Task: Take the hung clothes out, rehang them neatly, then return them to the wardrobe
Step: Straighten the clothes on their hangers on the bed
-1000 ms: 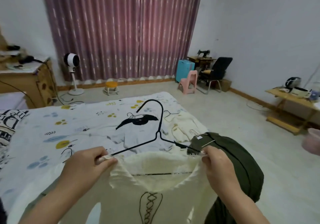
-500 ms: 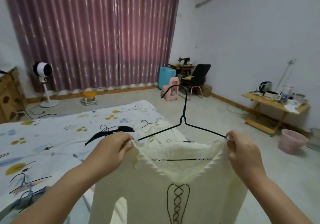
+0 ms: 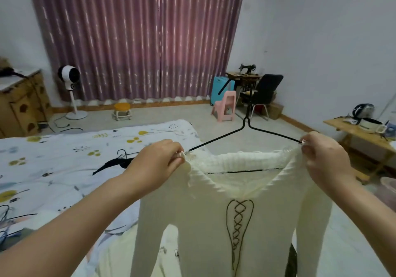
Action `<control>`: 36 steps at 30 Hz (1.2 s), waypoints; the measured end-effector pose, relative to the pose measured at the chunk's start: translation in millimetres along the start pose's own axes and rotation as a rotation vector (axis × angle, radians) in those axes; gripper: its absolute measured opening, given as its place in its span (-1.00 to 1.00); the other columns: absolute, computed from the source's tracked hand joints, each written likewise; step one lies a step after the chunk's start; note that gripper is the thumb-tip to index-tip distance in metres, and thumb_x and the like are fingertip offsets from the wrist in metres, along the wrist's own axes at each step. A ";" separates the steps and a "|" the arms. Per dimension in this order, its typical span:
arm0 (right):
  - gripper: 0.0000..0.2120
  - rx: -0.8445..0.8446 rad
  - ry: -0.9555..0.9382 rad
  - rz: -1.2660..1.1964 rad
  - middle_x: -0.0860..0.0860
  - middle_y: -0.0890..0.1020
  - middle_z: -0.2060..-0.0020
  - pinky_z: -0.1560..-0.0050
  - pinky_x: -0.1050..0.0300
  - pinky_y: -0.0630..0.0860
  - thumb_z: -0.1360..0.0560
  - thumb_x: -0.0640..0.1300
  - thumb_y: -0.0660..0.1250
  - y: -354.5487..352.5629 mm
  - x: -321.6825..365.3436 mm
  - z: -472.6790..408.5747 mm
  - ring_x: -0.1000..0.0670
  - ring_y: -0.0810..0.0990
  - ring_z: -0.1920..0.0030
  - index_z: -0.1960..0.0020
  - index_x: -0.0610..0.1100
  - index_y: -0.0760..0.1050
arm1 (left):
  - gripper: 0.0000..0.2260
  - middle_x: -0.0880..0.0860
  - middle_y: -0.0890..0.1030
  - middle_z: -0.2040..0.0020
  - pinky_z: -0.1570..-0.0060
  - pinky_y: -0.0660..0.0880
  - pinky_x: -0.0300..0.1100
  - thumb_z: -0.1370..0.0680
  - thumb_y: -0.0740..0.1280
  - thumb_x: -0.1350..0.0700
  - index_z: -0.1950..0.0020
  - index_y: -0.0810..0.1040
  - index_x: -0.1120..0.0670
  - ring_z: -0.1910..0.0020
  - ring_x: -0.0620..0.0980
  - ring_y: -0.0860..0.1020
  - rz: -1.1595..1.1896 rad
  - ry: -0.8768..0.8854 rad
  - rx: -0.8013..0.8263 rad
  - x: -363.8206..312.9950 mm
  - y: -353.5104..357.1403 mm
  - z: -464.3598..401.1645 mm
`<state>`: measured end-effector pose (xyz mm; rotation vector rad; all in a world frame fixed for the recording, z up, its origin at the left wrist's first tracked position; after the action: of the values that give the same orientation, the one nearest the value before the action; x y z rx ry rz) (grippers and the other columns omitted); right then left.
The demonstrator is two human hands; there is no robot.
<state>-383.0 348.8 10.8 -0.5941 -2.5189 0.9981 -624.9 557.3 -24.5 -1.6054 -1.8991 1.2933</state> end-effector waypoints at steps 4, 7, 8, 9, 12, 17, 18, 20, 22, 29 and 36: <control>-0.91 0.018 0.004 -0.013 -0.24 0.57 0.20 0.20 0.07 0.26 -0.47 -0.40 0.24 37.7 -23.6 -47.8 -0.22 0.50 0.14 0.09 -0.31 0.50 | -0.87 0.02 0.57 0.09 0.17 0.29 -0.21 -0.53 0.29 0.12 -0.01 0.56 0.12 0.08 0.03 0.51 -0.037 0.000 -0.060 11.1 16.8 -47.3; -0.89 0.037 0.009 -0.004 -0.27 0.59 0.14 0.16 0.01 0.31 -0.48 -0.38 0.24 73.5 -35.1 -84.0 -0.27 0.51 0.08 0.04 -0.33 0.51 | -0.88 0.04 0.57 0.10 0.16 0.33 -0.15 -0.53 0.29 0.13 0.00 0.56 0.13 0.08 0.06 0.51 -0.054 -0.023 -0.075 29.7 33.6 -82.9; -0.89 0.041 0.007 -0.001 -0.27 0.59 0.13 0.14 0.00 0.32 -0.48 -0.38 0.24 86.0 -38.1 -97.2 -0.28 0.51 0.06 0.03 -0.33 0.52 | -0.88 0.04 0.57 0.10 0.15 0.35 -0.13 -0.53 0.29 0.12 -0.01 0.56 0.13 0.08 0.07 0.51 -0.055 -0.034 -0.080 38.1 40.1 -95.2; -0.89 0.046 0.005 0.001 -0.27 0.59 0.12 0.13 -0.01 0.34 -0.48 -0.38 0.25 98.9 -40.9 -110.6 -0.28 0.51 0.06 0.03 -0.32 0.52 | -0.88 0.04 0.57 0.09 0.14 0.35 -0.13 -0.53 0.29 0.12 -0.01 0.56 0.13 0.07 0.06 0.51 -0.052 -0.047 -0.088 47.4 46.6 -107.2; -0.88 0.077 0.004 0.013 -0.24 0.59 0.10 0.12 -0.01 0.36 -0.49 -0.35 0.24 139.4 -50.0 -147.3 -0.26 0.51 0.05 0.01 -0.29 0.51 | -0.89 0.03 0.58 0.10 0.14 0.36 -0.14 -0.52 0.30 0.13 0.00 0.56 0.12 0.09 0.05 0.51 -0.034 -0.077 -0.092 75.4 68.5 -139.7; -0.86 0.155 0.025 0.016 -0.20 0.58 0.06 0.13 0.09 0.25 -0.51 -0.32 0.21 211.6 -65.7 -198.1 -0.22 0.49 -0.02 -0.02 -0.25 0.50 | -0.90 0.01 0.57 0.11 0.20 0.28 -0.18 -0.52 0.29 0.13 0.02 0.56 0.11 0.08 0.04 0.51 -0.025 -0.131 -0.048 123.1 114.5 -184.6; -0.86 0.174 0.034 0.010 -0.21 0.58 0.05 0.12 0.08 0.26 -0.51 -0.32 0.21 226.3 -67.4 -207.1 -0.23 0.48 -0.03 -0.02 -0.25 0.50 | -0.90 0.00 0.57 0.11 0.20 0.27 -0.18 -0.52 0.29 0.13 0.01 0.55 0.10 0.08 0.04 0.50 -0.029 -0.149 -0.039 133.2 123.1 -192.0; -0.85 0.204 0.045 -0.006 -0.22 0.58 0.04 0.07 0.03 0.32 -0.50 -0.32 0.21 255.2 -69.6 -225.2 -0.23 0.48 -0.04 -0.02 -0.25 0.51 | -0.89 0.01 0.56 0.11 0.20 0.26 -0.18 -0.53 0.28 0.12 0.01 0.55 0.10 0.07 0.04 0.50 -0.046 -0.187 -0.023 153.2 138.9 -207.3; -0.86 0.228 0.049 -0.029 -0.22 0.58 0.03 0.05 0.01 0.35 -0.50 -0.31 0.20 284.2 -70.5 -243.8 -0.24 0.49 -0.04 -0.01 -0.23 0.51 | -0.89 0.02 0.57 0.10 0.21 0.25 -0.17 -0.54 0.26 0.12 0.01 0.54 0.10 0.06 0.05 0.50 -0.067 -0.225 -0.018 172.4 151.3 -222.9; -0.85 0.320 0.022 -0.110 -0.22 0.57 0.03 0.09 0.01 0.36 -0.50 -0.29 0.18 395.8 -73.2 -306.7 -0.24 0.48 -0.01 0.01 -0.21 0.50 | -0.85 0.05 0.53 0.05 0.18 0.32 -0.12 -0.57 0.19 0.11 -0.02 0.52 0.12 0.03 0.09 0.49 -0.200 -0.382 0.038 235.7 194.8 -278.7; -0.83 0.435 -0.073 -0.188 -0.19 0.59 0.03 0.11 0.01 0.36 -0.47 -0.30 0.16 549.9 -78.3 -348.8 -0.23 0.50 -0.03 0.01 -0.21 0.49 | -0.81 0.06 0.53 -0.02 0.06 0.44 -0.07 -0.59 0.13 0.09 -0.09 0.48 0.09 -0.01 0.09 0.49 -0.365 -0.576 0.139 325.2 283.5 -321.9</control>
<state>-15.4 866.2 -154.6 -0.1915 -2.2559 1.4539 -316.3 972.1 -174.0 -0.8069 -2.2162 1.7906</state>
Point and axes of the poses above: each hand's wrist, its own z-axis away from the middle knuckle, its own y-axis out of the palm, x = y × z, the point moved 7 cm from there along -z, towards the middle knuckle
